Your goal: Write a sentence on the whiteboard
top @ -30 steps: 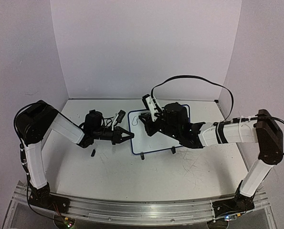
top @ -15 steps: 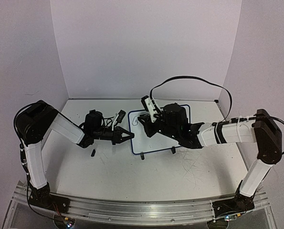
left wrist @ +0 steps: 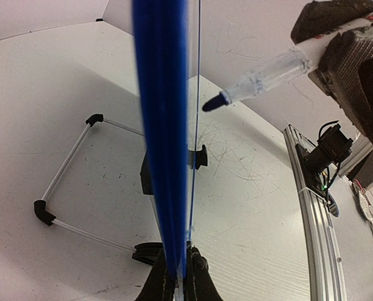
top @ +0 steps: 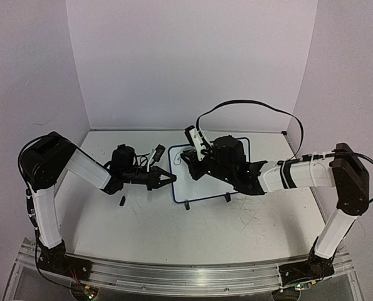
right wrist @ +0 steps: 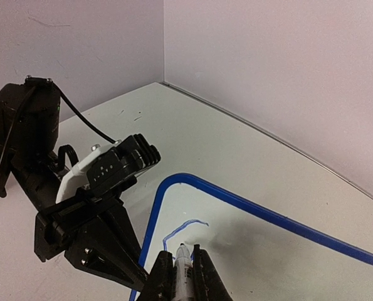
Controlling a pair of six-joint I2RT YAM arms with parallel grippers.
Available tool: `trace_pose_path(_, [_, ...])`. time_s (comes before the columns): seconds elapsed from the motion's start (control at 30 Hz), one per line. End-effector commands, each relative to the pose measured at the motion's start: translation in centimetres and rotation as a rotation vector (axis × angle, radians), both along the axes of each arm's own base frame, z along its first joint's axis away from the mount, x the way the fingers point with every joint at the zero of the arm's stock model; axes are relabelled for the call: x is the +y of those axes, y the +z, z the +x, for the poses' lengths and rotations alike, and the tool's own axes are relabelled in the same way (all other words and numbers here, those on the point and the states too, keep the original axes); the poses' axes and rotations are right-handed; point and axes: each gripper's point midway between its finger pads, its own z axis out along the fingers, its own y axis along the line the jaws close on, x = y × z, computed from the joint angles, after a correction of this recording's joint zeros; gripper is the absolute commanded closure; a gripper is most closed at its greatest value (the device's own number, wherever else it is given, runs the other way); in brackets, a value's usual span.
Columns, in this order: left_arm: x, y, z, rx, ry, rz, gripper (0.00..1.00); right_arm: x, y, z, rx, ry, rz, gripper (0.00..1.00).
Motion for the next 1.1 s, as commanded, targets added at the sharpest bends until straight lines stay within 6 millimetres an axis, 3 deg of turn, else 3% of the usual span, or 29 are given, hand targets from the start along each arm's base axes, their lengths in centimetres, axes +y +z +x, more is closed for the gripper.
trace_pose_path(0.0, [0.4, -1.1, 0.4, -0.028, 0.029, 0.062, 1.00, 0.6, 2.1, 1.0, -0.039, -0.021, 0.052, 1.00])
trace_pose_path(0.3, [0.3, -1.0, 0.3, -0.030, 0.027, 0.062, 1.00, 0.4, 1.9, 1.4, -0.039, -0.044, 0.047, 1.00])
trace_pose_path(0.9, [0.3, -1.1, 0.4, -0.029, 0.027, 0.064, 1.00, -1.9, 2.0, 1.6, -0.055, -0.131, 0.027, 1.00])
trace_pose_path(1.07, [0.3, -1.1, 0.4, -0.028, 0.027, 0.065, 1.00, -1.6, 1.9, 1.3, -0.048, -0.111, 0.023, 1.00])
